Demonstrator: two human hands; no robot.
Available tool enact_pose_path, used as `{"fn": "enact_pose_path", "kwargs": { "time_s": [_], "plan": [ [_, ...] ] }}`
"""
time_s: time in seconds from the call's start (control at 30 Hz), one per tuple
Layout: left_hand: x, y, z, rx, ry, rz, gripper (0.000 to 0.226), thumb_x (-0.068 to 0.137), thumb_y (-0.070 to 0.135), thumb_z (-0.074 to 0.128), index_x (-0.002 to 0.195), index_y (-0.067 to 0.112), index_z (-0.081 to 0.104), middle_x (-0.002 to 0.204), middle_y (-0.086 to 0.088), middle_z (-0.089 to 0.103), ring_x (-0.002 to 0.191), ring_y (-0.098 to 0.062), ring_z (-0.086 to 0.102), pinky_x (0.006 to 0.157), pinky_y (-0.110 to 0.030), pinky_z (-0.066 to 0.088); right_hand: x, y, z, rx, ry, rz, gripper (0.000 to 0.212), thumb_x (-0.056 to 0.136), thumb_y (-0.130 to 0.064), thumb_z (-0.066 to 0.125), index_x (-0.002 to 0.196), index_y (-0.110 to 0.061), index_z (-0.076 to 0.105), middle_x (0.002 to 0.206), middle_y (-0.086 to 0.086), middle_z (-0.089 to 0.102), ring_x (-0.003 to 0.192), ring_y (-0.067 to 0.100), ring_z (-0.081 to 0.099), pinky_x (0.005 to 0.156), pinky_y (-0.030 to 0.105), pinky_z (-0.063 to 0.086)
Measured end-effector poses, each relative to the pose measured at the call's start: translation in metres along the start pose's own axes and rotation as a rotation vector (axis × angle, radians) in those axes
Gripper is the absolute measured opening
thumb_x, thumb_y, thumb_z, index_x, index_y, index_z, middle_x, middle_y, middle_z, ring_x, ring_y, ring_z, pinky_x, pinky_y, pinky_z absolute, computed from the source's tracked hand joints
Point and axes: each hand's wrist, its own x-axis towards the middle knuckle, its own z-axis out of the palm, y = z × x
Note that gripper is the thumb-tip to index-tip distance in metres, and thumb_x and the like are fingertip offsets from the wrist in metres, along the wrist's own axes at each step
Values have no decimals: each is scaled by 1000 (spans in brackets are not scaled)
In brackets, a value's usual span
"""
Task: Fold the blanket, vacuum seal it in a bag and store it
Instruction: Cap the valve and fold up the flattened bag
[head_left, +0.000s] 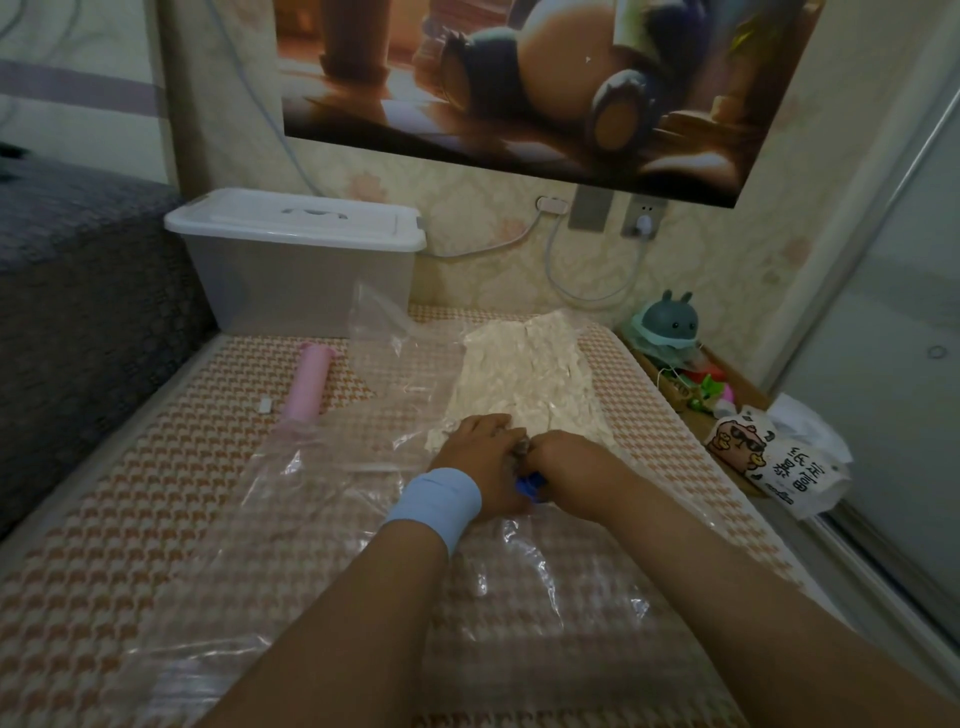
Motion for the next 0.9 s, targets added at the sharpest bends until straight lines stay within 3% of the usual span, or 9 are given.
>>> {"fn": "enact_pose_path", "kwargs": {
  "time_s": [0.2, 0.3, 0.5, 0.67, 0.8, 0.9],
  "plan": [
    [-3, 1, -2, -26, 2, 3, 95, 71, 58, 72, 149, 28, 27, 157, 2, 18, 144, -22, 11, 119, -36, 16, -2, -3, 1, -51, 51, 128, 32, 87, -34, 67, 107, -9, 67, 101, 11, 61, 91, 28, 61, 69, 32, 41],
    [-4, 2, -3, -38, 14, 2, 95, 70, 59, 71, 149, 27, 28, 157, 1, 19, 144, -22, 12, 119, -36, 16, 1, -6, 0, -45, 16, 142, 26, 91, -25, 64, 105, -4, 67, 105, 15, 63, 95, 30, 61, 73, 31, 39],
    [5, -2, 6, 16, -1, 11, 98, 60, 72, 61, 144, 31, 32, 155, 3, 26, 143, -22, 15, 117, -41, 20, -2, -2, -2, 60, -7, -33, 19, 86, -7, 63, 101, -7, 74, 103, 12, 68, 92, 29, 64, 80, 35, 48],
    [6, -4, 7, 20, 6, 3, 100, 61, 72, 65, 146, 31, 31, 155, 3, 23, 143, -22, 13, 117, -43, 20, -8, -6, -2, 113, 35, -123, 25, 84, -4, 65, 105, -12, 76, 102, 12, 71, 89, 28, 66, 79, 41, 51],
    [9, -3, 10, 56, -9, 15, 100, 58, 74, 55, 146, 32, 32, 156, 4, 24, 144, -21, 13, 117, -41, 20, -10, -4, -5, 131, 92, -109, 18, 81, -7, 64, 94, -9, 77, 94, 11, 73, 84, 29, 67, 75, 41, 52],
    [9, -5, 10, 63, -3, 29, 95, 68, 65, 65, 148, 28, 29, 157, 1, 21, 144, -23, 11, 118, -38, 16, -9, -3, -5, 78, 73, -73, 20, 80, -7, 65, 94, -12, 78, 94, 9, 73, 84, 29, 67, 75, 41, 52]
  ]
}}
